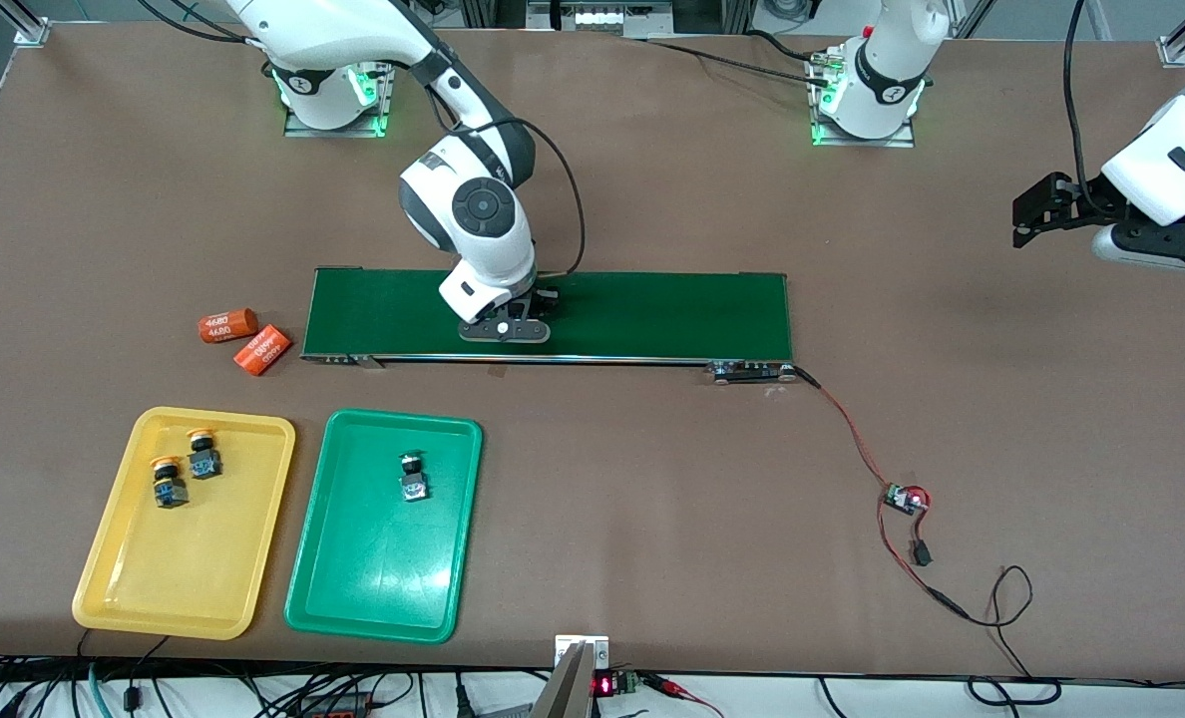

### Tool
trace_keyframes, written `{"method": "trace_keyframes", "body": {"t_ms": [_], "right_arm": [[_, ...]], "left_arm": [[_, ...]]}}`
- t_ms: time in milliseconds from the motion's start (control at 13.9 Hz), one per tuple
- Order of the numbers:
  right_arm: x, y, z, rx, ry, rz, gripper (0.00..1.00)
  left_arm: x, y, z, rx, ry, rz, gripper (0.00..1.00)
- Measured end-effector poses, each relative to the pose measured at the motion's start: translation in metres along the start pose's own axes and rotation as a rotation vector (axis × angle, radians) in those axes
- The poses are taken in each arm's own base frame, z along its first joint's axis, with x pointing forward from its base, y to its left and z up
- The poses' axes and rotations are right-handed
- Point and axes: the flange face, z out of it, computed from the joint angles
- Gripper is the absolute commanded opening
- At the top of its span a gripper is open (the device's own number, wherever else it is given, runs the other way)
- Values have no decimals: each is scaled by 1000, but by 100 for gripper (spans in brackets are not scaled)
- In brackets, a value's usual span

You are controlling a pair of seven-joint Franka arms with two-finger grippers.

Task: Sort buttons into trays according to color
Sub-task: 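Carry the button to the green tray with the right gripper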

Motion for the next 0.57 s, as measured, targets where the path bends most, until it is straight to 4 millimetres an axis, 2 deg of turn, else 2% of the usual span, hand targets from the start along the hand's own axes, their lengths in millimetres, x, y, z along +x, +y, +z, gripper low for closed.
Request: {"method": "trace_keyframes", "body": {"t_ms": [143, 287, 430, 574], "right_arm": [[6, 6, -2, 3, 4, 8, 20], [18, 14, -15, 15, 24, 25, 20], [43, 36, -48, 17, 53, 26, 20], [76, 70, -92, 14, 85, 2, 20]], "left_arm": [[0, 0, 0, 0, 0, 0, 100], [0, 0, 0, 0, 0, 0, 100], [0, 0, 0, 0, 0, 0, 100], [0, 0, 0, 0, 0, 0, 100]]}}
